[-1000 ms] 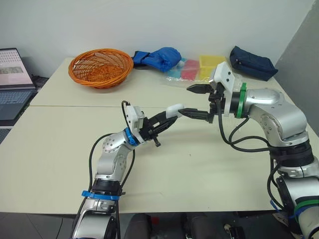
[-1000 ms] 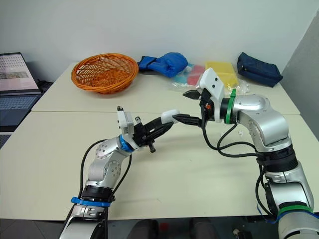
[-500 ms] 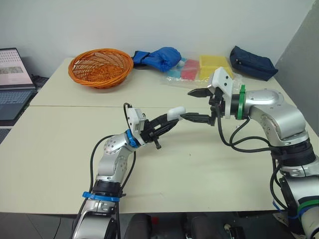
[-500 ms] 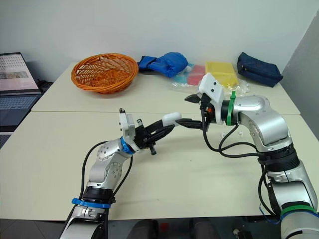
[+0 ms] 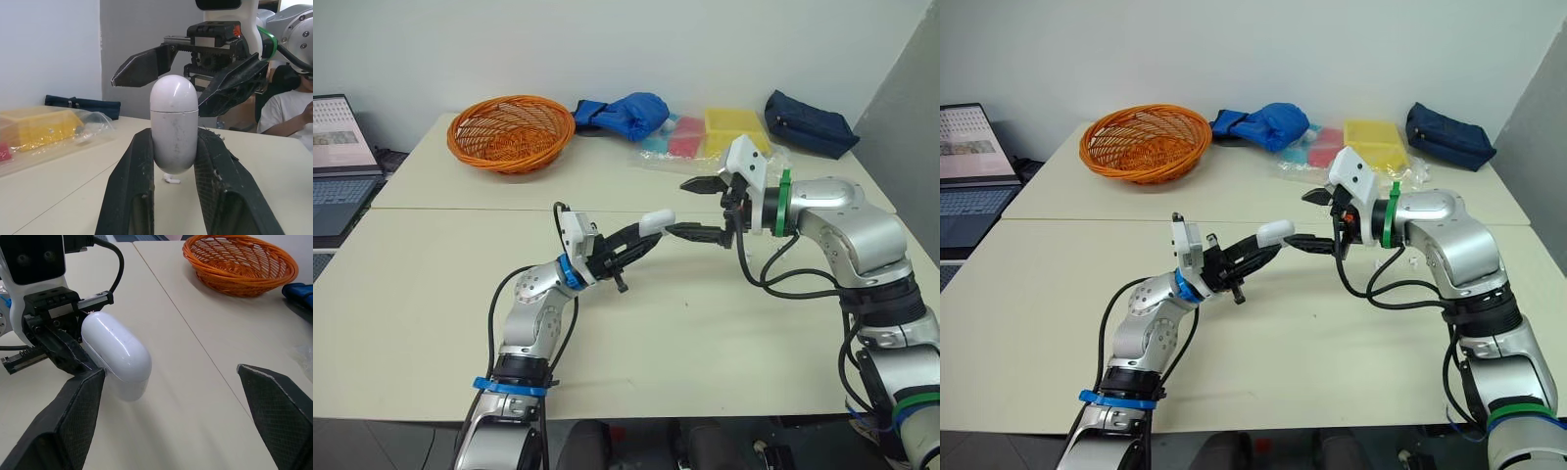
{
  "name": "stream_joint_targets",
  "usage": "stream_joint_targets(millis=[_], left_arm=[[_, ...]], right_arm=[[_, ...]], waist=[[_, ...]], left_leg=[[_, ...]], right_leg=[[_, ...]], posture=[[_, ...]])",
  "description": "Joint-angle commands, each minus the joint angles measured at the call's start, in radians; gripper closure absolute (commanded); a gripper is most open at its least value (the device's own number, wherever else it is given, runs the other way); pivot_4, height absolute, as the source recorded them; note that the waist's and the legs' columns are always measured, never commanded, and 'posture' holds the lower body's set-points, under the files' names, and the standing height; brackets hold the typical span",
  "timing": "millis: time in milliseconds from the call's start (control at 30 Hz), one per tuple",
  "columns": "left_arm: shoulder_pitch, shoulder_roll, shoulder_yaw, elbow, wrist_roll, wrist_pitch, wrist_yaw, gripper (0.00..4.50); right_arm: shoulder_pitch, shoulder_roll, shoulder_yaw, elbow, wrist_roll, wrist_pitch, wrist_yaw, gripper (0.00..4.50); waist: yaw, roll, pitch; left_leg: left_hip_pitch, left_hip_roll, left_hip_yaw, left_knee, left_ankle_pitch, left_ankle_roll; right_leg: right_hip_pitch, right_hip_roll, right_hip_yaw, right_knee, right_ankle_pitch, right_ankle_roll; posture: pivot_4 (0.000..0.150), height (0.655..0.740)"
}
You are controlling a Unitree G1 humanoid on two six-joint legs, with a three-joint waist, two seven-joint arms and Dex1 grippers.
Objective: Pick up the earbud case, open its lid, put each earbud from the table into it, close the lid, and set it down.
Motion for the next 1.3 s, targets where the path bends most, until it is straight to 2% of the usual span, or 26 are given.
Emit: stream_joint_targets(millis=[33,567,767,933,1033,1133,1300], left_arm=[[-0.007,-0.004,-0.029,-0.054,-0.011,-0.007,-0.023,3.76],[-0.013,0.005,-0.031,-0.041,-0.008,-0.018,-0.019,3.76],[-0.012,0.017,0.012,-0.017,0.022,-0.044,0.074,3.76],[0.025,0.031,0.039,-0.055,0.014,-0.035,0.111,3.76],[0.079,0.025,0.055,-0.089,0.021,-0.042,0.157,3.76],[0.122,0.02,0.044,-0.119,0.057,-0.084,0.192,3.76],[0.116,0.013,0.044,-0.142,0.066,-0.082,0.25,3.76]], right_arm=[[-0.046,-0.005,-0.068,-0.007,0.021,0.009,-0.026,0.02],[-0.047,-0.029,-0.085,-0.058,0.077,0.077,0.0,0.02],[0.016,-0.147,-0.221,-0.146,0.271,0.295,0.05,0.02],[0.147,-0.217,-0.294,-0.163,0.267,0.359,-0.05,0.02],[0.292,-0.134,-0.289,-0.169,0.102,0.248,-0.294,0.02],[0.414,0.019,-0.262,-0.181,0.014,0.168,-0.481,0.02],[0.412,0.181,-0.245,-0.065,-0.108,0.035,-0.677,0.02]], waist=[[0.0,0.0,0.0],[0.0,0.0,0.0],[0.001,0.0,0.0],[0.001,0.0,0.0],[-0.001,0.0,0.0],[-0.003,0.0,0.0],[-0.002,0.006,0.003]], left_leg=[[0.0,0.0,0.0,0.0,0.0,0.0],[0.0,0.0,0.0,0.0,0.0,0.0],[-0.001,0.0,-0.001,-0.001,0.0,0.0],[-0.002,0.0,-0.001,-0.001,0.0,0.0],[-0.001,0.0,0.0,-0.001,0.0,0.0],[-0.001,0.001,0.0,-0.001,0.0,0.0],[0.0,0.0,0.0,0.0,0.0,0.0]], right_leg=[[0.0,0.0,0.0,0.0,0.0,0.0],[0.0,0.0,0.0,0.0,0.0,0.0],[0.0,0.0,0.0,-0.001,0.0,0.0],[0.0,-0.001,0.001,-0.002,0.0,0.0],[0.0,-0.001,0.001,-0.002,-0.001,0.001],[0.0,-0.001,0.003,-0.001,-0.001,0.001],[-0.001,0.0,0.002,0.0,0.001,0.001]], posture=[[0.15,0.74],[0.15,0.74],[0.15,0.74],[0.15,0.74],[0.15,0.74],[0.15,0.74],[0.15,0.74]])
